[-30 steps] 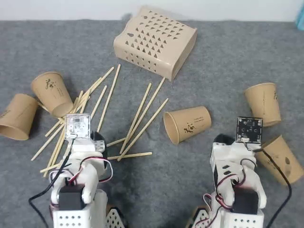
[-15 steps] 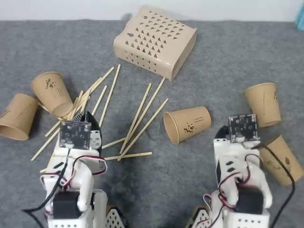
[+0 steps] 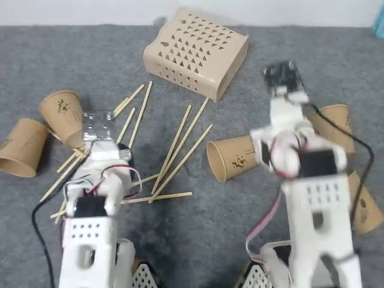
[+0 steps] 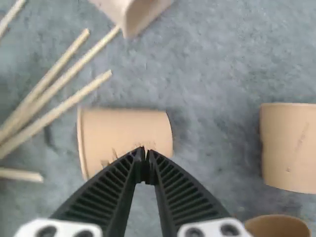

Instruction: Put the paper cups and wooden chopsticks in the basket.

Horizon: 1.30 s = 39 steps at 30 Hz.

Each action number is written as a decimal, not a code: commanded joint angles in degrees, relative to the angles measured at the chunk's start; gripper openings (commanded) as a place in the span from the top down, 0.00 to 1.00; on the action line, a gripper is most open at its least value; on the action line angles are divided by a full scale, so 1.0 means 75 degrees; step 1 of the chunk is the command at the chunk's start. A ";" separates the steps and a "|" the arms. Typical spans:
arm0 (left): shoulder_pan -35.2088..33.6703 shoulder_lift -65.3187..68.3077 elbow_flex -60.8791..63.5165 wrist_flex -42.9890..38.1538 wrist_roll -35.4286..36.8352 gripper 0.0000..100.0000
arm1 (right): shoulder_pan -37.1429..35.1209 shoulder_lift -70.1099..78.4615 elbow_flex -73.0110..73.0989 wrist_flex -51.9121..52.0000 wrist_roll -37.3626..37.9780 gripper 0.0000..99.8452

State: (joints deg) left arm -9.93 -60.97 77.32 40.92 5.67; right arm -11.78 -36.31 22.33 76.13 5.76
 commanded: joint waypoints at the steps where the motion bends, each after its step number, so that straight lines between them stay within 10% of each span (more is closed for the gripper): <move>1: -0.0504 0.0903 -0.0147 -0.1067 0.0117 0.99 | -0.0123 0.1284 -0.1325 -0.0557 -0.1125 0.99; 12: -0.0621 0.1360 -0.0170 -0.1664 0.0129 0.90 | -0.0264 0.4823 -0.3153 -0.2608 -0.3305 0.82; 39: -0.0574 0.1371 0.0111 -0.2368 0.0141 0.85 | -0.0908 1.0251 -0.7596 -0.4648 -0.3329 0.82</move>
State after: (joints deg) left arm -14.24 -50.77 78.37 24.48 5.93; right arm -17.67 40.35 -30.42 42.11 -18.77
